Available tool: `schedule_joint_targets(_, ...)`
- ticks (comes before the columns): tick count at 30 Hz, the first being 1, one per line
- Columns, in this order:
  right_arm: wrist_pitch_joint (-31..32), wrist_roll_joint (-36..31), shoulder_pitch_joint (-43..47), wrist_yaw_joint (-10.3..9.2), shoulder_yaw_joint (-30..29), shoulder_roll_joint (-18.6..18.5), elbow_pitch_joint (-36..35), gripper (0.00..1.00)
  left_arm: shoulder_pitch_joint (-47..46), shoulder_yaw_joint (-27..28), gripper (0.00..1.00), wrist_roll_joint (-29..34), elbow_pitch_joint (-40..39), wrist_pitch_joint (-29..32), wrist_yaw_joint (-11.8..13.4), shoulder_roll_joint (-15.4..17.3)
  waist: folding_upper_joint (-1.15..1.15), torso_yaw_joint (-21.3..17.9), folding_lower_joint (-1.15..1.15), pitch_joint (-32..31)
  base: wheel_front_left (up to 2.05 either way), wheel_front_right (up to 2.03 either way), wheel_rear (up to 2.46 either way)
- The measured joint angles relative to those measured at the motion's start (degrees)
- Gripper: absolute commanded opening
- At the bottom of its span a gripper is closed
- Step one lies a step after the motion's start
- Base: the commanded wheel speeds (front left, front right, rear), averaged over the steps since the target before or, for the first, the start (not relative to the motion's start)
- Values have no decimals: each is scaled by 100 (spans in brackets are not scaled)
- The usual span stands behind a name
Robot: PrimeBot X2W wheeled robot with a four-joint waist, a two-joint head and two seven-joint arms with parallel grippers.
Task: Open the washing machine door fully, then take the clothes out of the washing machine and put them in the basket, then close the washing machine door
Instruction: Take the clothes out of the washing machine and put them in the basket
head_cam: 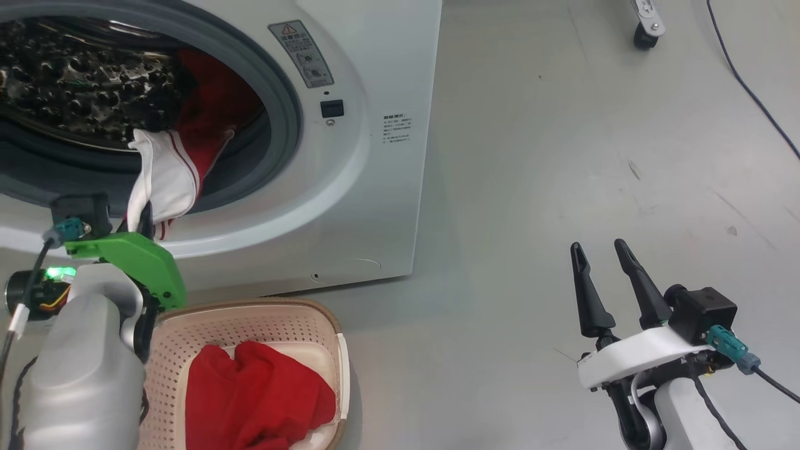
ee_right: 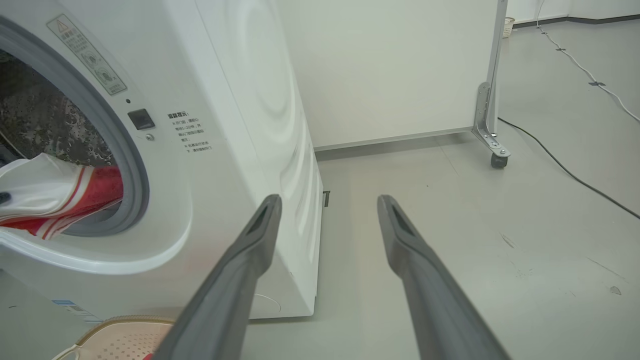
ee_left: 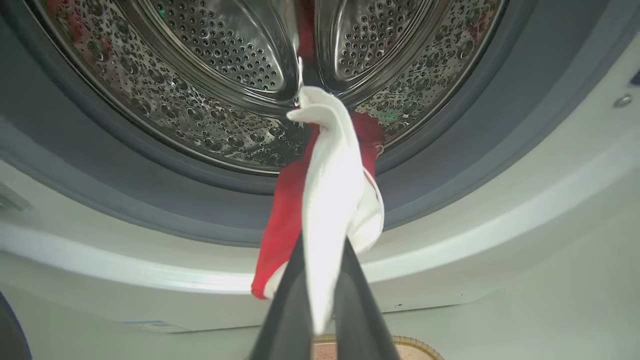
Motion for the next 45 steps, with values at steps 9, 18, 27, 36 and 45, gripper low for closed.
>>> schedule_joint_targets(9, 0, -4, 292, 0, -49, 0, 48, 100, 577, -152, 0, 1, -125, -485, -51, -54, 0, 268, 0, -460, 0, 0, 0)
schedule_joint_targets(18, 0, -12, 505, 0, -5, 7, 68, 100, 1243, -185, 0, 0, -330, -783, -78, -57, 0, 448, 0, -843, 0, 0, 0)
schedule_joint_targets(27, 0, -52, 658, 0, 13, 7, 70, 100, 1541, -245, 0, 21, -1216, -939, -93, -59, 0, 507, 0, -1098, 0, 0, 0)
schedule_joint_targets(36, 0, -53, 736, 0, 19, 10, 53, 100, 1756, -235, 0, 203, -2476, -949, -93, -19, 0, 514, 0, -1198, 0, 0, 0)
schedule_joint_targets(45, 0, -53, 739, 0, 2, 20, -8, 100, 1913, -132, 0, 218, -3695, -950, -93, -20, 0, 533, 0, -1213, 0, 0, 0)
